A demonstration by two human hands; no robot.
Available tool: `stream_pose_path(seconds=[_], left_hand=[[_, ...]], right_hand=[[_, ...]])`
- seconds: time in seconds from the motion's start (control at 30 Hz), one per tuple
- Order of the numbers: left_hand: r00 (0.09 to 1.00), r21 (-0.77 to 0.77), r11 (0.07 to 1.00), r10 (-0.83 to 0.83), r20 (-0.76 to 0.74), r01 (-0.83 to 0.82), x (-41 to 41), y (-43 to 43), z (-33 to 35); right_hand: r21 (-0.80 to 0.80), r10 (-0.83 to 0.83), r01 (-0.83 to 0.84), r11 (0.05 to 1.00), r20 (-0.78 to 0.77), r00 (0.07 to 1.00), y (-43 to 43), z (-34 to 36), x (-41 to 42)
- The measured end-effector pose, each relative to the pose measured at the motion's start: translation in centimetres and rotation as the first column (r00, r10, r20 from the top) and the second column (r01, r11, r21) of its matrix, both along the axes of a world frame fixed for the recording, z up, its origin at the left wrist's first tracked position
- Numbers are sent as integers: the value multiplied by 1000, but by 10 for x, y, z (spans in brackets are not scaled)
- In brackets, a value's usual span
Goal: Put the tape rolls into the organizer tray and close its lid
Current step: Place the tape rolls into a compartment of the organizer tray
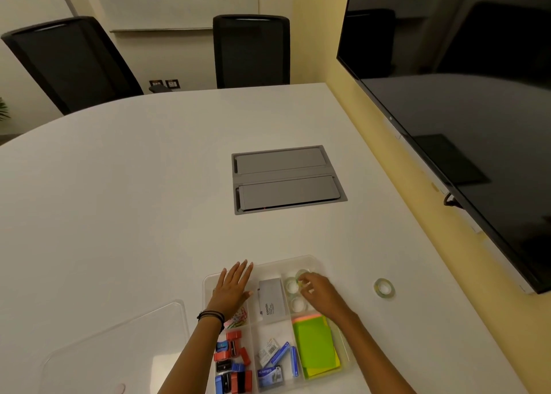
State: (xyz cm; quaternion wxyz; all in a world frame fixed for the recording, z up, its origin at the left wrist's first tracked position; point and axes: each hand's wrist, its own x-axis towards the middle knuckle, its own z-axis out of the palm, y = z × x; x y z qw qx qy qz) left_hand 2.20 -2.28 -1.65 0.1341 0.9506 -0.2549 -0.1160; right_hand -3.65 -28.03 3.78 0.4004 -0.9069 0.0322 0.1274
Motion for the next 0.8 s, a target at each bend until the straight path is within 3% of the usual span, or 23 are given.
stream_pose_path(seconds=[0.17,0.37,0.6,0.8], left_hand=[[1000,-1,1000,-7,3,7,0,0,1],[1000,5,1000,-14,21,14,0,0,2],[999,20,1000,-21,24,20,0,0,1],[997,1,999,-32,74,32,-2,2,2]], right_hand=[[32,-31,27,999,140,990,-41,23,0],[-86,-253,274,958,205,946,-105,-1,-11],[-98,-419,421,902,39,907,-146,-33,-34],[-212,-355,331,919,-85,931,-152,-53,-38]])
